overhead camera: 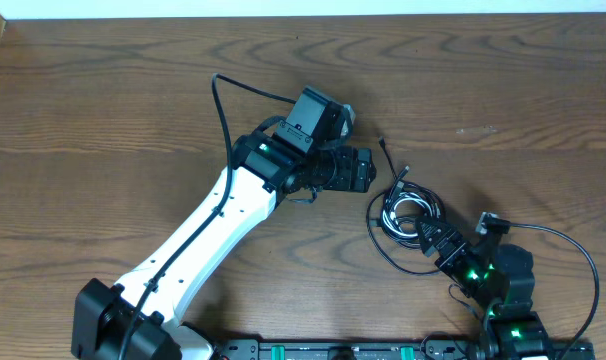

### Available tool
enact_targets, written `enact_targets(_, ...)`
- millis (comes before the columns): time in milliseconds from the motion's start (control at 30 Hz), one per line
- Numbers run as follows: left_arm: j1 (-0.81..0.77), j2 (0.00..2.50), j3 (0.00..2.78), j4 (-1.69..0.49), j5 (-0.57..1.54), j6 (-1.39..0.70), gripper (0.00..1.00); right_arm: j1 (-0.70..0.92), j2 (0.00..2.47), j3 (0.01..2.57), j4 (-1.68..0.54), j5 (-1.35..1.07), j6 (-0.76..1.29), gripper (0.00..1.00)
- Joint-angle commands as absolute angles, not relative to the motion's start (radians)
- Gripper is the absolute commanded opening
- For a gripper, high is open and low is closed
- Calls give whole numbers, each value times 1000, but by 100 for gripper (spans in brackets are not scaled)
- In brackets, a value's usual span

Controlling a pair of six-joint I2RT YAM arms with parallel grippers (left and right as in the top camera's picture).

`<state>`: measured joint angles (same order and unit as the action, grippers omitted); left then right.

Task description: Untangle cables

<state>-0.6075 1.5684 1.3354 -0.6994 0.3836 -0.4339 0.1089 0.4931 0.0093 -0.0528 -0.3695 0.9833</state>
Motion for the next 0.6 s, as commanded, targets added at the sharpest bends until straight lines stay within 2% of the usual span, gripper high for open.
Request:
enact_targets(0, -607, 1581, 1344, -700, 350, -447, 86, 109, 558, 13, -69, -258, 976, 87)
enact_targets(200, -607, 1581, 1344, -699, 348, -447, 86, 109, 712, 13, -38, -208, 1017, 86)
enact_targets(567, -607, 1581, 1344, -699, 346, -447, 86, 135, 987, 13, 210, -212, 1036, 75)
